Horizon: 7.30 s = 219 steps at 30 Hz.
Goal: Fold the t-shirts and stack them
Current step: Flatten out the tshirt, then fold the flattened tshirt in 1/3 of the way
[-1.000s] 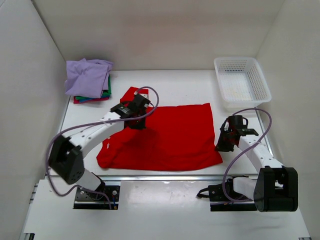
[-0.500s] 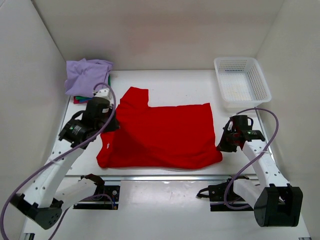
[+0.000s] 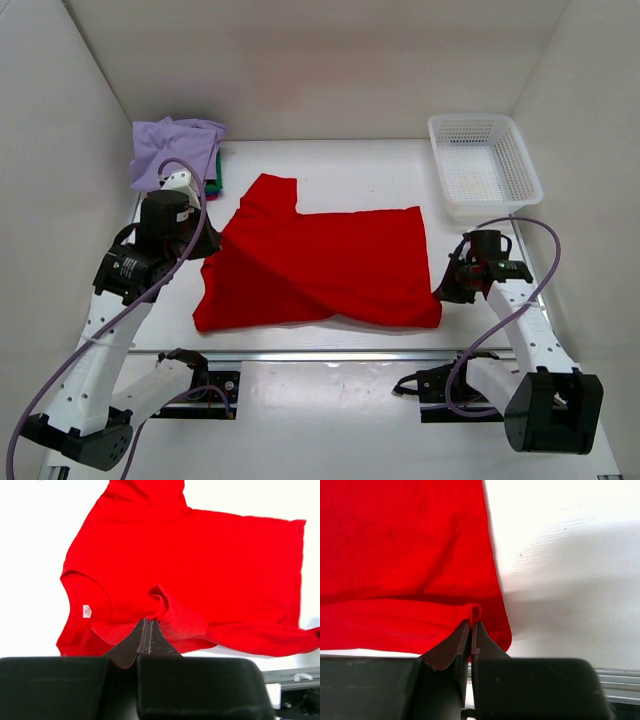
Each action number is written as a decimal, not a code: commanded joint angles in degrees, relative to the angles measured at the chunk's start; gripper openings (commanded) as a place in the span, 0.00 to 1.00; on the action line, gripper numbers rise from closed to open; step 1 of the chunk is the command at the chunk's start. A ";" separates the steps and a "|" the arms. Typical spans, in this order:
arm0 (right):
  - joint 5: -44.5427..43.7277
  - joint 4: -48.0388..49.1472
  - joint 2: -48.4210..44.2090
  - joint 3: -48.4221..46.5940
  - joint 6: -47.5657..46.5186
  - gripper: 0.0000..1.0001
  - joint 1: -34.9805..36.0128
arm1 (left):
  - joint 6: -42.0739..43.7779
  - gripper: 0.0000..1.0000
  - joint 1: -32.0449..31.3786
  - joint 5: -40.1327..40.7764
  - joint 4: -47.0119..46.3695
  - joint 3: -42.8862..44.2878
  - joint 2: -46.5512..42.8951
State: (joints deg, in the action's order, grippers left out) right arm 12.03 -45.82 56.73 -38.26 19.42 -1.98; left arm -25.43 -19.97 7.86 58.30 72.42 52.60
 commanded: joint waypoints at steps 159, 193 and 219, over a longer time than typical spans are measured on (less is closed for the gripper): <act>0.45 1.43 14.37 -6.65 -7.55 0.00 3.83 | 9.43 0.00 6.78 -14.10 -27.35 -20.56 1.54; -4.83 11.27 21.93 -12.28 -6.68 0.00 2.86 | 14.18 0.00 9.86 -14.01 -43.71 -1.50 29.92; -4.21 19.54 25.54 -10.17 -5.80 0.00 2.07 | 12.42 0.01 8.89 -12.70 -44.85 11.95 48.20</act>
State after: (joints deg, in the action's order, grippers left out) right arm 8.03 -29.54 81.78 -48.62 13.37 0.56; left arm -12.97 -10.68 -5.67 14.57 82.56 100.90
